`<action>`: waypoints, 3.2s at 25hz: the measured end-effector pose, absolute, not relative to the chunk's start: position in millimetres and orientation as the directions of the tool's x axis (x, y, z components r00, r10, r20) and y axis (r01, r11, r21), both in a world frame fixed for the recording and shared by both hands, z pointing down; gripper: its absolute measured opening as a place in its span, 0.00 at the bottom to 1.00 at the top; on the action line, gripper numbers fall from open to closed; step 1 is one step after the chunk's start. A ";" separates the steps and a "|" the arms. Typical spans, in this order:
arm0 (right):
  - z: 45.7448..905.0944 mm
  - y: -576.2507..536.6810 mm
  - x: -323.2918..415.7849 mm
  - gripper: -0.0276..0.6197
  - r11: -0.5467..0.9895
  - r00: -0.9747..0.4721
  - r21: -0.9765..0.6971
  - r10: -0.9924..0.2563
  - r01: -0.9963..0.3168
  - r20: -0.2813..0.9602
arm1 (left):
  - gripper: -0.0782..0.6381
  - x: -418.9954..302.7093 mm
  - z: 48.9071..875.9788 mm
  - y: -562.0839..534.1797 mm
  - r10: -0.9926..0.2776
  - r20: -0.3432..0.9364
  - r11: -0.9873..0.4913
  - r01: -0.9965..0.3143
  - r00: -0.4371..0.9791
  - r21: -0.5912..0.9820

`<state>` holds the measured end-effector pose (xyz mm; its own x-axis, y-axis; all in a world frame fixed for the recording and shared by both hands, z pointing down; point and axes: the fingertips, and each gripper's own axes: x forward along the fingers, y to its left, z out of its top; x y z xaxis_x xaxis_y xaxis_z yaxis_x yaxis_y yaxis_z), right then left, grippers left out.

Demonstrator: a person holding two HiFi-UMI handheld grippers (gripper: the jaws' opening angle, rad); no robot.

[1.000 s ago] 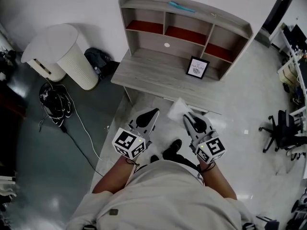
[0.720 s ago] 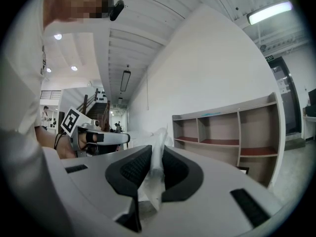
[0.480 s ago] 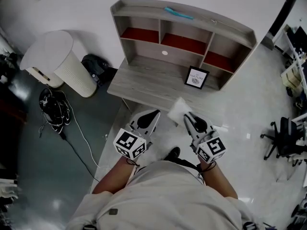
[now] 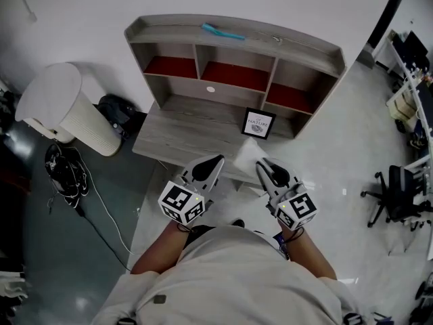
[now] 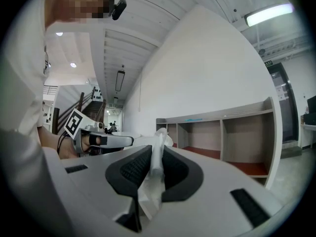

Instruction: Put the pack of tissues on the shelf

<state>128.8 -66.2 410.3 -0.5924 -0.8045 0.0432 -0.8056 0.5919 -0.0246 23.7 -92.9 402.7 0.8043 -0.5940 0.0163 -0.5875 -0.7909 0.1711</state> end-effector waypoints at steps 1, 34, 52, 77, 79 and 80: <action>410.9 -69.0 134.4 0.15 0.586 -0.587 -0.026 -0.808 -0.810 0.045 | 0.13 29.4 403.4 -96.3 -0.590 0.017 -0.793 -0.584 0.807 0.173; 443.6 -275.8 112.7 0.15 0.349 -0.355 -0.073 -0.927 -0.934 0.119 | 0.13 25.4 433.8 -339.7 -0.347 0.069 -0.919 -0.354 0.935 0.174; 449.1 -361.4 131.3 0.15 0.295 -0.299 -0.043 -0.942 -0.954 0.153 | 0.13 37.5 441.4 -411.9 -0.321 0.092 -0.928 -0.332 0.943 0.170; 498.1 -487.8 154.2 0.15 0.331 -0.322 0.001 -0.918 -0.944 0.232 | 0.13 66.2 482.5 -481.4 -0.379 0.169 -0.894 -0.407 0.910 0.189; 500.3 -493.1 154.9 0.15 0.331 -0.320 0.006 -0.917 -0.944 0.240 | 0.13 66.4 483.0 -483.3 -0.380 0.169 -0.893 -0.408 0.909 0.189; 501.9 -495.3 155.4 0.15 0.330 -0.318 0.009 -0.916 -0.944 0.243 | 0.13 66.9 483.5 -484.0 -0.380 0.170 -0.893 -0.408 0.909 0.189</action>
<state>155.4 -495.3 501.9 -0.3184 -0.9162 0.2432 -0.9438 0.3303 0.0087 66.9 -484.0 483.5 0.9094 -0.3797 0.1697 -0.4082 -0.8930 0.1895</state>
